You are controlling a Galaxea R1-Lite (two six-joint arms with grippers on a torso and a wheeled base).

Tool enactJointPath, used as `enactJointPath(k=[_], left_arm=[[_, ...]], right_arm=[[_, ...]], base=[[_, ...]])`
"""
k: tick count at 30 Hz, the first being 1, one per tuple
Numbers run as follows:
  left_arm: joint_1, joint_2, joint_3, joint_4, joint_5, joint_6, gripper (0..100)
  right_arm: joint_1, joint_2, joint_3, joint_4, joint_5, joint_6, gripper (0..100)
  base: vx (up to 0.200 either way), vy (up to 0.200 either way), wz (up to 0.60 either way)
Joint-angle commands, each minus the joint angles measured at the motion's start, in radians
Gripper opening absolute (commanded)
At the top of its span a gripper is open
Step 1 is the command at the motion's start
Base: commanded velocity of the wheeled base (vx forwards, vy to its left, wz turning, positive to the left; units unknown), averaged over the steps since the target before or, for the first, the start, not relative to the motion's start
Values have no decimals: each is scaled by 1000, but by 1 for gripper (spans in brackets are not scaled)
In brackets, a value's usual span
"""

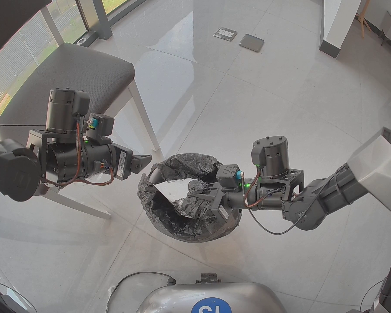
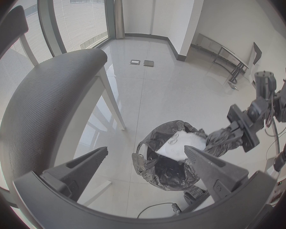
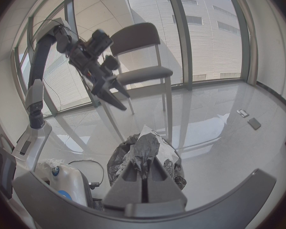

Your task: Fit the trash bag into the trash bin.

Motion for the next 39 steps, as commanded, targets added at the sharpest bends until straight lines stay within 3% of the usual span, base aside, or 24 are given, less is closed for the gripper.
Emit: enactJointPath(k=[1, 3, 4, 39], left_arm=[[1, 1, -4, -1, -1, 1, 100], [1, 2, -7, -1, -1, 0, 100], [1, 2, -7, -1, -1, 0, 100], [-6, -7, 49, -53, -27, 0, 100]], right_arm=[[-8, 79, -32, 6, 4, -1, 0], [-14, 90, -34, 7, 4, -4, 0], [-16, 93, -34, 6, 4, -4, 100], [-14, 84, 74, 39, 2, -1, 100]], base=[[0, 0, 0], [0, 0, 0], [0, 0, 0], [0, 0, 0]])
